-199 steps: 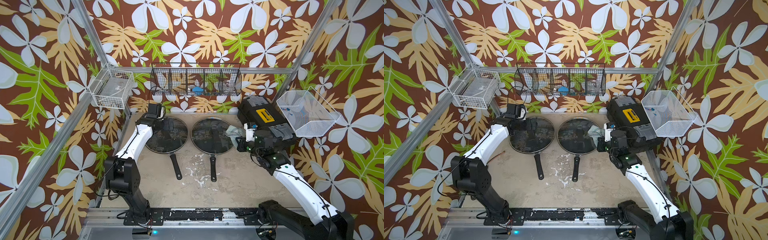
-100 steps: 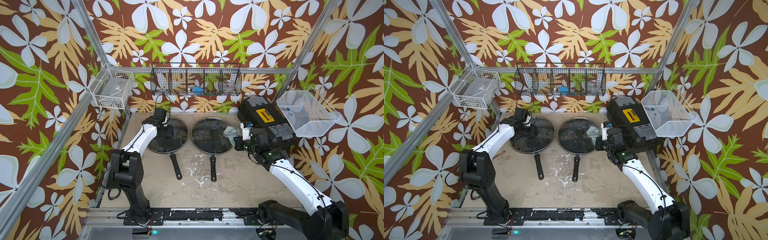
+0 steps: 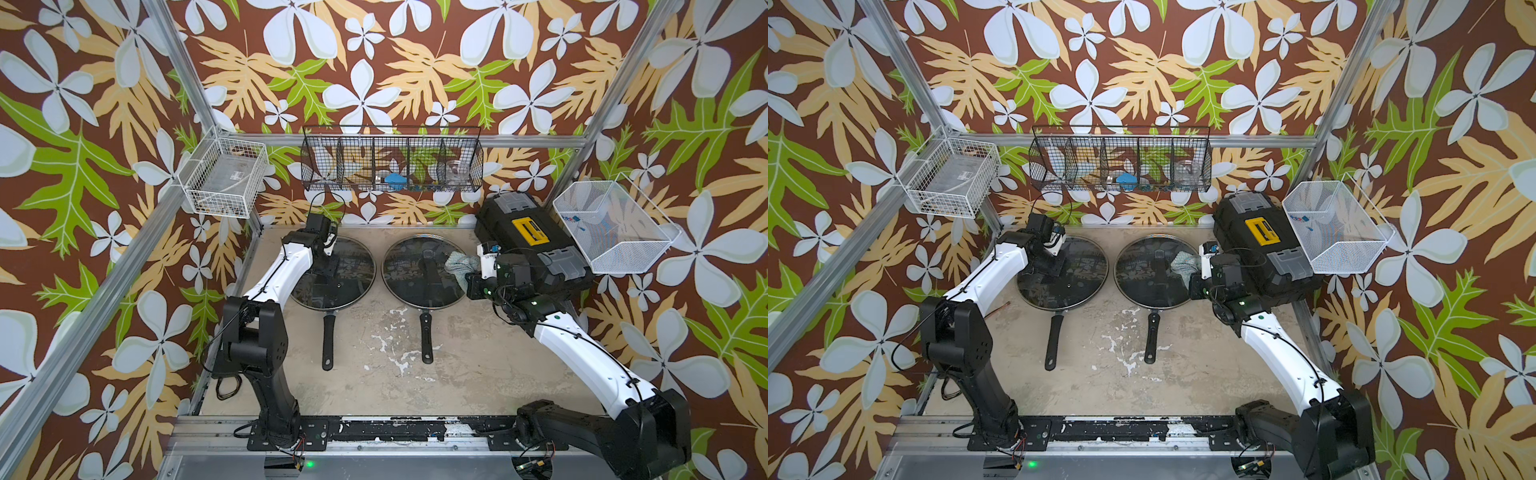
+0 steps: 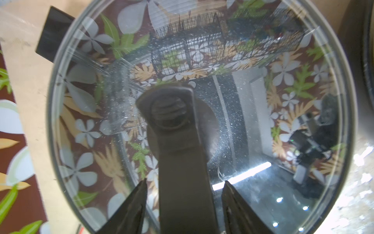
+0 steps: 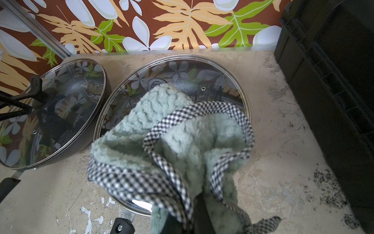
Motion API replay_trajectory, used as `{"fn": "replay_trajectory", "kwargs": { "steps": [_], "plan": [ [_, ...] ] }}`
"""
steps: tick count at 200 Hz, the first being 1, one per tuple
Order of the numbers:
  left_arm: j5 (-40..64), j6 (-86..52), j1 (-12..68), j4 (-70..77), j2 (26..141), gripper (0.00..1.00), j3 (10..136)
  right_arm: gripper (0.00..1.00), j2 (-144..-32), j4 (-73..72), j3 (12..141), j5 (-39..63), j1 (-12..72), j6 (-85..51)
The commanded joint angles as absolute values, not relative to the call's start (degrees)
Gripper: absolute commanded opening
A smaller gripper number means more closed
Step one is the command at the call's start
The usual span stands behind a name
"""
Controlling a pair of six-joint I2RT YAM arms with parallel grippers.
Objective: Wipe the pot lid with a cloth
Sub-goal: Pick up the pot lid from the cooking pot.
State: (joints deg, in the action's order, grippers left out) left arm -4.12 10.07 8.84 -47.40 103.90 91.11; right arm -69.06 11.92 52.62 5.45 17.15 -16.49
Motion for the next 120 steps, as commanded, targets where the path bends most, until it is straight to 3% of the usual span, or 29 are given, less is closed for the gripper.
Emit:
{"fn": "replay_trajectory", "kwargs": {
  "steps": [1,43,78,120],
  "plan": [
    [-3.52,17.60,8.05,-49.02,103.19,0.55,91.52,0.00,-69.11,10.18,52.66,4.64,17.14,-16.25],
    [-3.54,22.16,6.70,-50.12,103.14,0.54,90.49,0.00,-69.75,9.84,53.32,4.65,17.20,-16.55],
    [-0.38,15.86,6.16,-49.40,102.98,0.80,92.63,0.00,-71.23,9.59,54.21,5.49,17.19,-16.60],
    [-4.09,6.32,6.18,-60.34,111.45,0.90,105.54,0.00,-72.73,9.78,55.54,6.20,17.23,-16.21]
  ]
}}
